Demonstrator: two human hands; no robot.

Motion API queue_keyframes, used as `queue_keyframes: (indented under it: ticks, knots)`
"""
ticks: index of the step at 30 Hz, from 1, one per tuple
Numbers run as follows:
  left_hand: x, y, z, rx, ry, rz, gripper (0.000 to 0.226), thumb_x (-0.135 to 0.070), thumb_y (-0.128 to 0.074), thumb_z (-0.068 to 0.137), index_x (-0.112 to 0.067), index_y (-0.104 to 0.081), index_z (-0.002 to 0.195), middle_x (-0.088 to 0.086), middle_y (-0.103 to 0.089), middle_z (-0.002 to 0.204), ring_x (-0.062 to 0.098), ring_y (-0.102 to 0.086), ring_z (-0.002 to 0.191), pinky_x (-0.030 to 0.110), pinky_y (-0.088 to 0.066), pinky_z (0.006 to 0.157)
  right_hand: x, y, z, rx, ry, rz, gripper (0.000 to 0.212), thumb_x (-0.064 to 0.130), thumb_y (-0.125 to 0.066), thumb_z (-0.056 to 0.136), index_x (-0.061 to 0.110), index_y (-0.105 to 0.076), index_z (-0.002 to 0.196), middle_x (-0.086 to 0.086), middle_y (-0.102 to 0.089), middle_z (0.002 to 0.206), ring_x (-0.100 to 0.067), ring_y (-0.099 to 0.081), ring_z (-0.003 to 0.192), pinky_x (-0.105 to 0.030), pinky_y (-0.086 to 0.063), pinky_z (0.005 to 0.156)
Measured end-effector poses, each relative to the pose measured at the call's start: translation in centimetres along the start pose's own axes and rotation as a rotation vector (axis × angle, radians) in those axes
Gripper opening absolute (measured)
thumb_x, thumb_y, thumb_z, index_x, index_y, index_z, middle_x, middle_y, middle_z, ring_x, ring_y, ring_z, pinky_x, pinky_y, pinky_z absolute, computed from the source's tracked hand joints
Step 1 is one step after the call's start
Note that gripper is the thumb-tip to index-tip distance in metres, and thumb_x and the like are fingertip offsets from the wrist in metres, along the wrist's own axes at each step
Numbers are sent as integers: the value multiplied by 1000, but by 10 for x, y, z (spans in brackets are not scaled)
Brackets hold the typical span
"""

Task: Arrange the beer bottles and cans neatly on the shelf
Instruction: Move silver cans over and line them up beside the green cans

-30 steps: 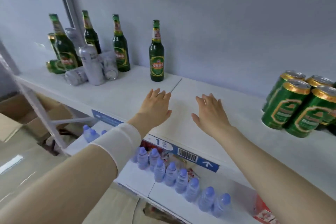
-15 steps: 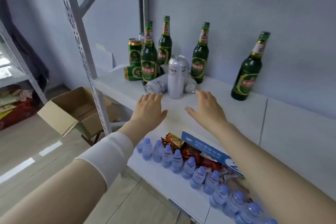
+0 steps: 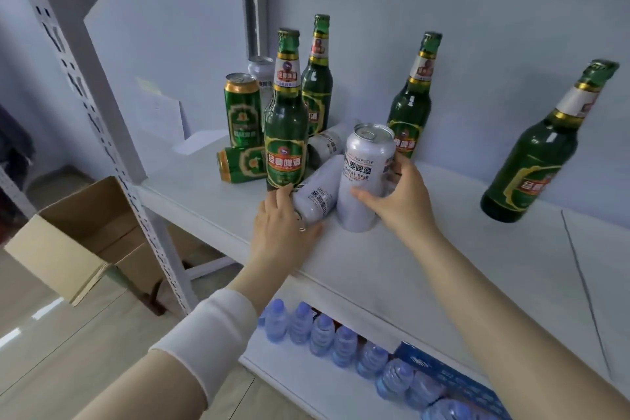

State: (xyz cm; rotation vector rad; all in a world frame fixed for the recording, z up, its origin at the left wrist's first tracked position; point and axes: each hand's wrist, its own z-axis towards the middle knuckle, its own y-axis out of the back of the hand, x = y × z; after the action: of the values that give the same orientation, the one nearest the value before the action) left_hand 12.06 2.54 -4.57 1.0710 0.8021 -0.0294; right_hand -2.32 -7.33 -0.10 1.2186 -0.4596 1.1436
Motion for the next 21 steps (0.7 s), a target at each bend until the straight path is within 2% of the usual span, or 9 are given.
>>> queue_keyframes:
  ticks: [3,5,7,9,11,13,15,18,21]
  knots:
    - [3,-7,6,-40,-18,-108,66,-36,-71,72,-10,-41,125,9,-49,122,28,-47,115,31,-36,90,2,-15,4,-107,-33,11,77,31,-86,55,8,-50,118,-9,-61,116,-22,-60,100,-30,-49,81]
    - [6,-5,8,-45,-34,-151,65,-34,-73,70,-12,-42,123,5,-49,120,24,-47,115,27,-36,87,5,-17,4,-155,-57,2,73,30,-86,55,8,-51,114,-6,-62,109,-19,-60,93,-18,-44,72]
    - [10,1,10,-50,-103,-187,66,-30,-76,67,-13,-45,123,5,-50,119,22,-47,114,22,-34,85,9,-13,2,-183,-68,-15,67,28,-87,55,9,-53,110,0,-60,98,-14,-57,81,-4,-38,59]
    - [12,13,15,-68,-224,-208,67,-27,-80,62,-10,-49,119,7,-54,114,18,-47,107,21,-36,84,12,-3,-4,-176,-83,-30,61,27,-87,55,13,-54,105,5,-58,90,-8,-54,71,1,-37,56]
    - [7,30,21,-95,-380,-213,67,-30,-79,58,-10,-52,115,7,-58,108,16,-46,101,20,-38,83,14,8,-14,-135,-117,-14,57,25,-87,56,20,-51,99,9,-56,85,-6,-55,71,-1,-40,56]
    - [-5,47,28,-81,-502,-211,67,-35,-74,56,-9,-53,115,5,-60,105,15,-45,99,17,-34,86,15,19,-23,-108,-141,11,58,24,-86,56,24,-48,99,14,-56,85,-10,-57,77,-5,-43,58]
    - [-23,62,36,13,-538,-221,69,-34,-77,55,-10,-52,115,2,-60,103,13,-46,97,14,-33,81,14,28,-30,-103,-159,32,59,23,-85,58,25,-46,102,17,-56,88,-8,-56,82,-9,-42,62]
    - [-44,69,51,176,-554,-225,69,-32,-81,57,-17,-47,115,-6,-53,104,9,-45,97,11,-33,70,9,37,-35,-106,-196,79,61,19,-84,60,25,-45,107,7,-58,99,-10,-56,88,-11,-43,64]
    - [-53,65,66,290,-608,-230,72,-36,-80,60,-22,-44,120,-11,-49,107,8,-45,103,12,-31,75,5,41,-37,-89,-235,112,63,18,-82,63,26,-44,112,11,-56,100,-4,-56,88,-11,-44,65]
